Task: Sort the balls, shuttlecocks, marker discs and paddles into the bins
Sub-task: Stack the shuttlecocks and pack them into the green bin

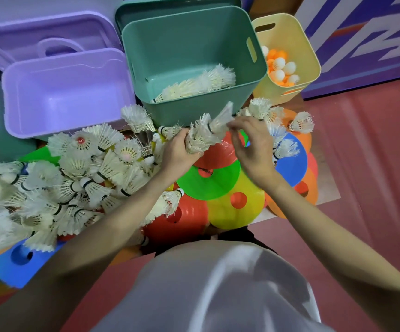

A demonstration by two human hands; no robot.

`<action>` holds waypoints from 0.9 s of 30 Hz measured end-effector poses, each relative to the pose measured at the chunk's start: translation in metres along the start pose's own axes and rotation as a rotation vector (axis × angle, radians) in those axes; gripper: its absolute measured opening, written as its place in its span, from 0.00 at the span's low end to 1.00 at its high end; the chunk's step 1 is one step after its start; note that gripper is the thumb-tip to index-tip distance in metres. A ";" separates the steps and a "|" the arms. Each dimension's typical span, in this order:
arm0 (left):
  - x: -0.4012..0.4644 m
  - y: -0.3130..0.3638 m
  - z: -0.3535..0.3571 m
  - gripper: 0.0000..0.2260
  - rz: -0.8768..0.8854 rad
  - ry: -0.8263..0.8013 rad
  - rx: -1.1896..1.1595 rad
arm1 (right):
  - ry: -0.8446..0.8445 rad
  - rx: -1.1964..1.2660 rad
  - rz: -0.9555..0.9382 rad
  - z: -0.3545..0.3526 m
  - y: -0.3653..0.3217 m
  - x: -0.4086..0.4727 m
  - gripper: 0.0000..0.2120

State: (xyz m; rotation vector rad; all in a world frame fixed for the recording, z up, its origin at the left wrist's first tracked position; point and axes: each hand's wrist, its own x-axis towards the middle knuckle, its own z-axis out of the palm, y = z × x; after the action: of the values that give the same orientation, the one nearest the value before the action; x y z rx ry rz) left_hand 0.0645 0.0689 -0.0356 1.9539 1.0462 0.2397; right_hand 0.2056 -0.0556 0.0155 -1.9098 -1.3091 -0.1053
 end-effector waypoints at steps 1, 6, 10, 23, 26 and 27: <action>-0.001 0.004 0.003 0.28 0.007 -0.005 -0.004 | -0.066 0.024 -0.008 -0.001 0.000 -0.003 0.05; -0.006 0.014 0.019 0.31 -0.012 -0.028 -0.033 | -0.167 0.116 0.075 -0.009 0.011 -0.013 0.06; -0.012 0.021 0.036 0.26 -0.038 -0.019 -0.124 | -0.164 0.221 0.050 -0.030 0.024 -0.017 0.09; -0.031 0.049 0.106 0.26 -0.208 0.106 -0.423 | -0.550 -0.418 0.174 -0.053 0.159 -0.025 0.18; -0.032 0.053 0.114 0.26 -0.209 0.146 -0.398 | -0.596 -0.451 0.159 -0.053 0.165 -0.018 0.10; -0.033 0.055 0.115 0.26 -0.215 0.154 -0.386 | -0.584 -0.447 0.153 -0.054 0.165 -0.017 0.09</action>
State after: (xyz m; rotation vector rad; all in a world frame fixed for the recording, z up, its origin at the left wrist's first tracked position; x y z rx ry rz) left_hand 0.1356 -0.0400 -0.0541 1.4839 1.2005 0.4423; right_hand 0.3516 -0.1266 -0.0490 -2.5388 -1.6019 0.2833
